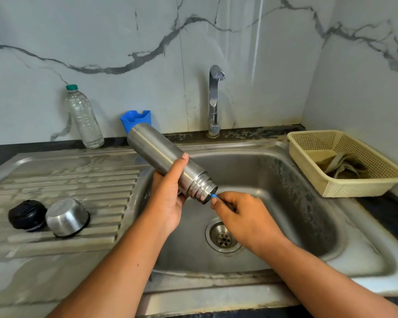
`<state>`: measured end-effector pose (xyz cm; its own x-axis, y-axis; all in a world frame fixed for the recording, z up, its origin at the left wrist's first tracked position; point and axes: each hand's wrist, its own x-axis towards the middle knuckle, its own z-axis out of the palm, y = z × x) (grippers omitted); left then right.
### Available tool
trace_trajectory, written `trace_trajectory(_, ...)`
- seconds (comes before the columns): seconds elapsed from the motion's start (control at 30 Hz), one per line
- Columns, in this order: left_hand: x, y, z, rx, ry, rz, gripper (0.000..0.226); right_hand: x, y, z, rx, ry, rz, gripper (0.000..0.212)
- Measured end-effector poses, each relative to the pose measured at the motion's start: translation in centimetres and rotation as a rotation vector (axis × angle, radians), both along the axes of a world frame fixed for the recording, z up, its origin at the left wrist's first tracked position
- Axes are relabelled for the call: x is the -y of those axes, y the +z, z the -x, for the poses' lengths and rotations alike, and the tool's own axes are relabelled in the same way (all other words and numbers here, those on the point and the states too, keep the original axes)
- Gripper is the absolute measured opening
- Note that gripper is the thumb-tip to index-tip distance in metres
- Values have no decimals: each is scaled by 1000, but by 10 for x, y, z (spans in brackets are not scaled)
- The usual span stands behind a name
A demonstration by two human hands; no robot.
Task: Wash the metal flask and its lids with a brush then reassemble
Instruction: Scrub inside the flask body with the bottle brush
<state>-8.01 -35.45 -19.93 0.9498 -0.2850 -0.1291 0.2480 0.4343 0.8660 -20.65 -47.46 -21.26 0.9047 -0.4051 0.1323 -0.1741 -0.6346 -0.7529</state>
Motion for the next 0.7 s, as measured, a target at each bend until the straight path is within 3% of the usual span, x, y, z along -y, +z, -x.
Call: trace_trajectory(0.7, -13, 11, -1, 36, -4, 38, 58, 1, 17, -4, -10, 100, 98, 30)
